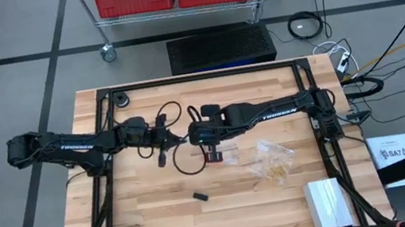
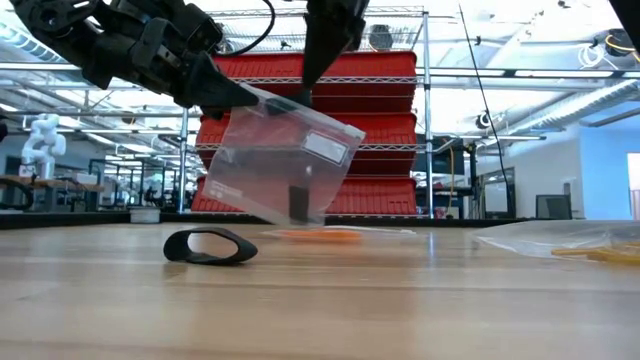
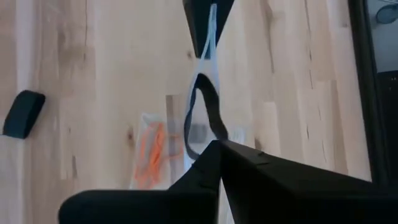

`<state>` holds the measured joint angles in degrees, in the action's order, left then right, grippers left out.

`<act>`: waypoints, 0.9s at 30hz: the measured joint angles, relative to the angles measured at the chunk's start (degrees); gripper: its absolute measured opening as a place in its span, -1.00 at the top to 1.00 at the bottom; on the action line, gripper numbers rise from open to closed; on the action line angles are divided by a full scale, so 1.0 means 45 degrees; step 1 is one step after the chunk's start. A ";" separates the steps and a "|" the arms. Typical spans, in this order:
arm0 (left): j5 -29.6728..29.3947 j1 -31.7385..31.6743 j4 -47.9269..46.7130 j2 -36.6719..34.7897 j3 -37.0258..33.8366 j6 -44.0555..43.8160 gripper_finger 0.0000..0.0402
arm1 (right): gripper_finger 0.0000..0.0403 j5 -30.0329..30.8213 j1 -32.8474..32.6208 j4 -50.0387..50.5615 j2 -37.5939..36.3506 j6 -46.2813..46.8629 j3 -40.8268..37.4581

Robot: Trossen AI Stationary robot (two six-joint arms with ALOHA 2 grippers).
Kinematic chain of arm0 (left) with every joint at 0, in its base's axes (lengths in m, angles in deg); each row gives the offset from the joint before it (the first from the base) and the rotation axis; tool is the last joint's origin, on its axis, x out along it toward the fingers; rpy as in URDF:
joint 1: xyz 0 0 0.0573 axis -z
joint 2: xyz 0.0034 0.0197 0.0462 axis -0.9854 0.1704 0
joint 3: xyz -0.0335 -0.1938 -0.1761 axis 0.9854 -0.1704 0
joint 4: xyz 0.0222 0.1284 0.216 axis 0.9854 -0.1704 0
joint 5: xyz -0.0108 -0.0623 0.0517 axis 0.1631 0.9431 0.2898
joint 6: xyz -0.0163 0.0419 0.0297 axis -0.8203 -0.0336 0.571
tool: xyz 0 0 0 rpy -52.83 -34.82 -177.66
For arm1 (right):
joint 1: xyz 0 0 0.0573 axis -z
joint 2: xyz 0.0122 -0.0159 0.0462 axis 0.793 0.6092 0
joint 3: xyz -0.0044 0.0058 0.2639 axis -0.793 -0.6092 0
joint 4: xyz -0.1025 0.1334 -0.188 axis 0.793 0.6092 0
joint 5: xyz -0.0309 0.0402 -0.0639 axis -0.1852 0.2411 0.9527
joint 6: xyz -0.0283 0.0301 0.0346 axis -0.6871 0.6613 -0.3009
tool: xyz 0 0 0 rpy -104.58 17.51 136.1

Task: Sort rubber bands
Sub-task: Put the black rubber band into the top transparent zip lock bag

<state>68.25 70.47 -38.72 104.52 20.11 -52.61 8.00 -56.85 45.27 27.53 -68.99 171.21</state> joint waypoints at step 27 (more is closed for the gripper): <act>-0.0019 0.0000 0.0050 0.0005 0.0000 -0.0005 0.99 | 1.00 -0.1342 0.0241 -0.0881 0.1141 -0.0677 -0.0015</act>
<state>68.16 70.47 -38.49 104.55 20.11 -52.63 1.96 -55.77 41.30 32.66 -72.04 171.15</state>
